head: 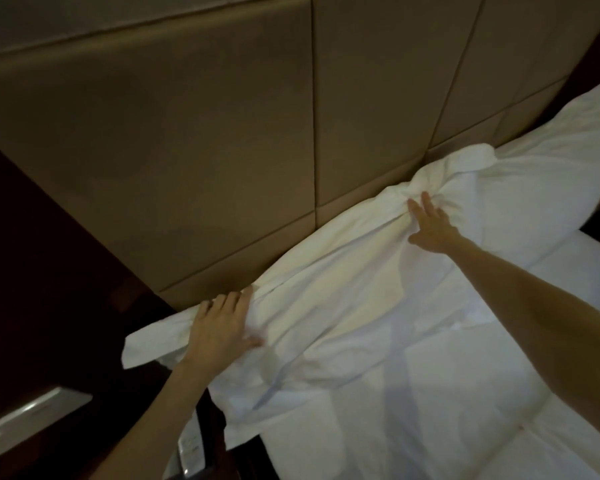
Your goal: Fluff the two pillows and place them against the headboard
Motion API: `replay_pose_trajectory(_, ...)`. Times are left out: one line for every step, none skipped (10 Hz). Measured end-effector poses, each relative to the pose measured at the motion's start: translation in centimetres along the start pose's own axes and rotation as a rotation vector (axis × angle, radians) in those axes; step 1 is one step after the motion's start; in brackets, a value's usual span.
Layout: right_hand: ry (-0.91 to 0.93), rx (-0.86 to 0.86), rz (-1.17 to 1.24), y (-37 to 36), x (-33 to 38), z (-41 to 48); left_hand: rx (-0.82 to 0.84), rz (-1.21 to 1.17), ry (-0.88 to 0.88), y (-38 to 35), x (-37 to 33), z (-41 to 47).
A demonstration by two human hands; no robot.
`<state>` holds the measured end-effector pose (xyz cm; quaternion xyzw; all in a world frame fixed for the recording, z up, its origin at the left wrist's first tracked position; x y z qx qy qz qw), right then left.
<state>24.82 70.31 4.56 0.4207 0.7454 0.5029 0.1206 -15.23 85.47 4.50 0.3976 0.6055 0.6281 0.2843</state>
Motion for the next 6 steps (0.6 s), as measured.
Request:
replay_pose_trajectory(-0.004, -0.034, 0.055, 0.2, 0.9, 0.9, -0.046, 0.071, 0.025, 0.3, 0.7, -0.1)
replay_pose_trajectory(0.010, -0.178, 0.081, -0.1, 0.7, -0.2, -0.086, 0.153, 0.051, 0.0, -0.1, -0.5)
replay_pose_trajectory(0.001, -0.271, 0.166, -2.0, -0.8, -2.6, -0.110, 0.140, -0.047, -0.4, -3.0, -1.2)
replay_pose_trajectory(-0.049, -0.162, 0.264, -4.9, -2.5, -5.0, -0.118, 0.087, -0.224, -0.1, -5.9, -0.8)
replay_pose_trajectory(-0.069, -0.118, 0.352, -6.2, -4.2, -7.6, -0.110, -0.008, -0.277, 1.2, -7.8, 1.1)
replay_pose_trajectory(-0.135, -0.135, 0.469, -7.0, -5.8, -10.3, -0.097, -0.101, -0.288, 3.0, -9.3, 2.6)
Point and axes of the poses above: each hand's wrist, its own z-axis towards the middle knuckle, its own y-axis out of the back of the hand, x = y × z, the point moved 6 cm from there along z, towards the middle knuckle, and after that the axes turned 10 degrees about x, right-handed, at the moved point
